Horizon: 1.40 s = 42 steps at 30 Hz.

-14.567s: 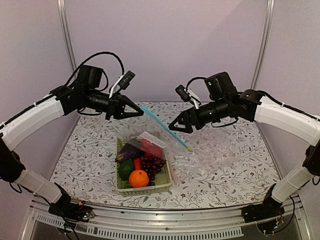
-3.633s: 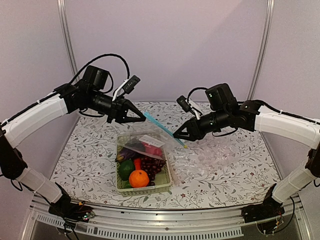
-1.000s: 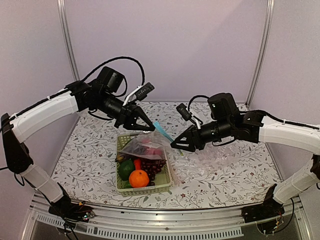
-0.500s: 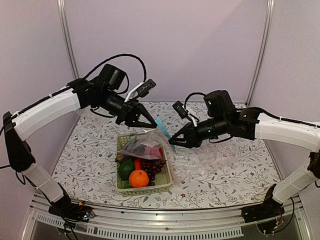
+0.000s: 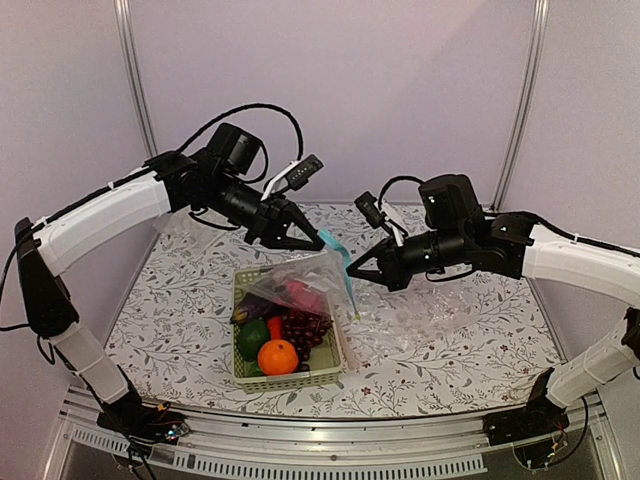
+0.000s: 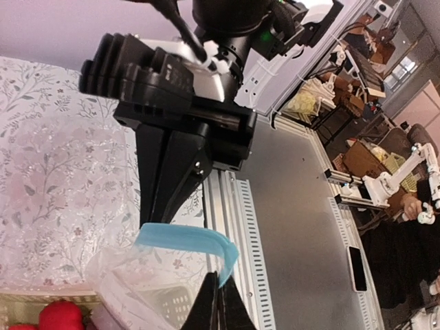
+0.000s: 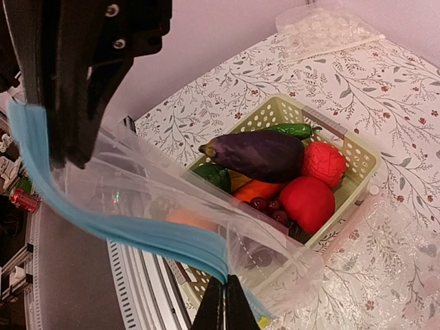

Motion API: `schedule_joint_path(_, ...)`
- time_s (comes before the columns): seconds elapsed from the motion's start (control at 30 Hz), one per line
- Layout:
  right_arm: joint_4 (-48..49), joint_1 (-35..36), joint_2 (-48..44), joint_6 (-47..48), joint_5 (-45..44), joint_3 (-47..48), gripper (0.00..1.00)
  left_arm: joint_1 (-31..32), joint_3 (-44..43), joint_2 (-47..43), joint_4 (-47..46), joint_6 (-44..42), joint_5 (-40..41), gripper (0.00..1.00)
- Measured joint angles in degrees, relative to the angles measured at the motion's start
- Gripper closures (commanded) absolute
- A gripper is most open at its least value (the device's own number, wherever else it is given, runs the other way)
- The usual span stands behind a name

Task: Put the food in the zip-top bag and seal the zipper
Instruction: Pass from the left arm to the right, then open the zipper food storage bag.

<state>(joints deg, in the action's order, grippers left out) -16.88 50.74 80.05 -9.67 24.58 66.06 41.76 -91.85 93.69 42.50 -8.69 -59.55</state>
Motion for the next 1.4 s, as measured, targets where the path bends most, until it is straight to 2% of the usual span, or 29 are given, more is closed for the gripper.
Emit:
schedule_joint_path(0.03,-0.20,0.00,-0.59,-0.46,-0.35,0.00,1.00,0.00,-0.13,0.00,-0.37,0.02,1.16,0.60)
schedule_joint_path(0.17,-2.16,0.00,-3.06,-3.21,-2.73,0.11,1.00,0.17,-0.24,0.00,-3.63,2.16,10.47,0.15)
schedule_joint_path(0.27,-5.42,0.00,-4.04,-7.13,-6.62,1.40,1.00,0.61,-0.07,-0.11,-7.78,3.52,19.89,0.03)
schedule_joint_path(0.33,-7.15,0.00,-4.42,-10.10,-9.66,2.29,1.00,1.20,1.03,-0.83,-11.78,4.50,26.95,0.01)
schedule_joint_path(0.47,-9.44,0.00,-6.08,-16.46,-15.47,2.69,1.00,2.95,6.54,-5.20,-19.96,5.38,41.62,0.00)
schedule_joint_path(0.6,-10.16,0.00,-7.89,-22.21,-21.05,3.04,1.00,5.01,11.19,-10.56,-26.25,5.68,51.43,0.00)
schedule_joint_path(0.77,-10.14,0.00,-8.46,-27.17,-25.62,4.13,1.00,10.01,14.97,-14.16,-31.45,6.36,56.43,0.01)
schedule_joint_path(0.97,-9.99,0.00,-8.35,-31.19,-28.39,5.31,1.00,14.84,20.31,-13.73,-35.10,14.34,58.77,0.01)
schedule_joint_path(1.1,-9.35,0.00,-7.72,-32.48,-28.11,5.68,1.00,15.93,23.02,-12.33,-38.86,20.81,56.50,0.11)
schedule_joint_path(1.27,-8.31,0.00,-6.03,-33.44,-26.56,5.68,1.00,15.96,21.31,-7.43,-42.73,26.21,51.74,0.36)
schedule_joint_path(1.4,-8.02,0.00,-5.53,-33.94,-25.86,5.68,1.00,15.93,19.56,-4.00,-43.32,28.63,48.65,0.46)
